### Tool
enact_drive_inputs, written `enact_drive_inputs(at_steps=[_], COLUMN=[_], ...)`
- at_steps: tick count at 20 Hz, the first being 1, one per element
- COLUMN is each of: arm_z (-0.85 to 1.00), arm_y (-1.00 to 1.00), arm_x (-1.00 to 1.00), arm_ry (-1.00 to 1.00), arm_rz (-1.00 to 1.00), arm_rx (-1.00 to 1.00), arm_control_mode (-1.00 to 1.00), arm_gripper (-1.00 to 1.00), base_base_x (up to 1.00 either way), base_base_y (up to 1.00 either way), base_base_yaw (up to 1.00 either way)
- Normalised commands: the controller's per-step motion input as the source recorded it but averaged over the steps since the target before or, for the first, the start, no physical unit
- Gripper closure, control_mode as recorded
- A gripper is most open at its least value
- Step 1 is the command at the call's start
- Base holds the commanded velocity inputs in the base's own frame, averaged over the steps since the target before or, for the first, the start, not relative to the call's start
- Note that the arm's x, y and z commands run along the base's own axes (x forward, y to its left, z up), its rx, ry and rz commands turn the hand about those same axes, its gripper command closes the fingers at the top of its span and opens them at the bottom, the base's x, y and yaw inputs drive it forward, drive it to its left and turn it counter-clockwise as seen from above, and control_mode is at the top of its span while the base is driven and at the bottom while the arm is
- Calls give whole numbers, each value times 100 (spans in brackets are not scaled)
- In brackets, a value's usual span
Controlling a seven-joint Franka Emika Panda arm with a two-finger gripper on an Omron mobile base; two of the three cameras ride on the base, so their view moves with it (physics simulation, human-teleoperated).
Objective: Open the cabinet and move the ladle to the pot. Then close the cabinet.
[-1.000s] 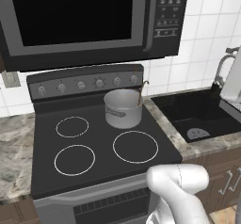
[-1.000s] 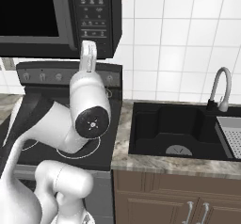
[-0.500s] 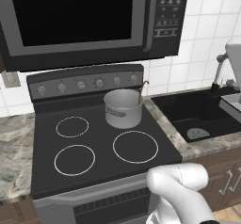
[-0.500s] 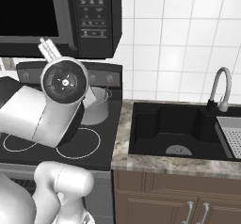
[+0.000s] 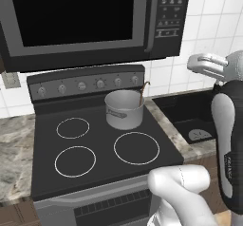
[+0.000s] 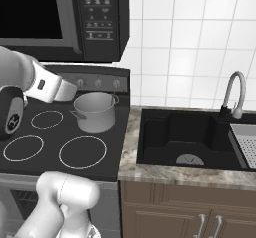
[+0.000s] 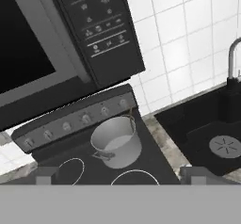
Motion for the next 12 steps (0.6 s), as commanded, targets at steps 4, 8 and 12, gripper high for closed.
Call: enact_drive_inputs(at_steps=[4,8,12], arm_z=[-17,-29,-38], arm_y=[17,1,0], arm_x=[-12,-19,-53], arm_ry=[0,0,0], arm_rz=[6,12,15], arm_rx=[-40,-33,-24], arm_control_mode=[-100,-100,-100], arm_gripper=[-100,-100,-100], base_base_x=[0,0,0], base_base_y=[0,0,0], base_base_yaw=[0,0,0])
